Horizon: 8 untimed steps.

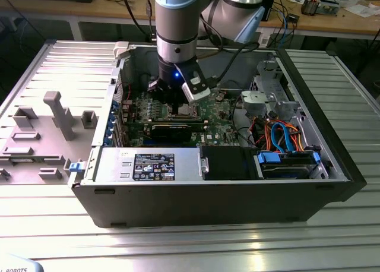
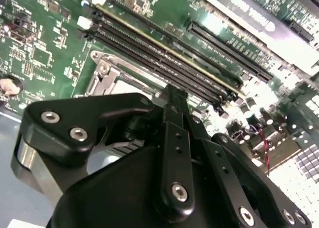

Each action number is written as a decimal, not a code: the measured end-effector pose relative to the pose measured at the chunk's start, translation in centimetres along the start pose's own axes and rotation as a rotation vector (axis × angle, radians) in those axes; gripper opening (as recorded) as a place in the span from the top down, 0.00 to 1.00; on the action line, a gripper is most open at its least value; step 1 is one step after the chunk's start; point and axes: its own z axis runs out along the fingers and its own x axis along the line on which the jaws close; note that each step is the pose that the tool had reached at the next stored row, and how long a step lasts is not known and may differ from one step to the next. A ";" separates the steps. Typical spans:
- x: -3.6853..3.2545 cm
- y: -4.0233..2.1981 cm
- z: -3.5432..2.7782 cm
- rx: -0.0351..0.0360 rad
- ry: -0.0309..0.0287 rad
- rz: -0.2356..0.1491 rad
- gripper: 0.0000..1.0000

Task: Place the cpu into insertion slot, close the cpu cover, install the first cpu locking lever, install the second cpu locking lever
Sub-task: 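Install the second cpu locking lever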

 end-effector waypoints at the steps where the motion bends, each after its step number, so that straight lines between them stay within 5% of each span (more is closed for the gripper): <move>1: 0.09 -0.15 0.02 -0.0081 0.0003 -0.001 0.89; 4: 0.38 -0.19 0.14 -0.0162 0.0025 -0.007 0.89; 8: 0.68 -0.32 0.66 -0.0173 0.0149 -0.041 0.89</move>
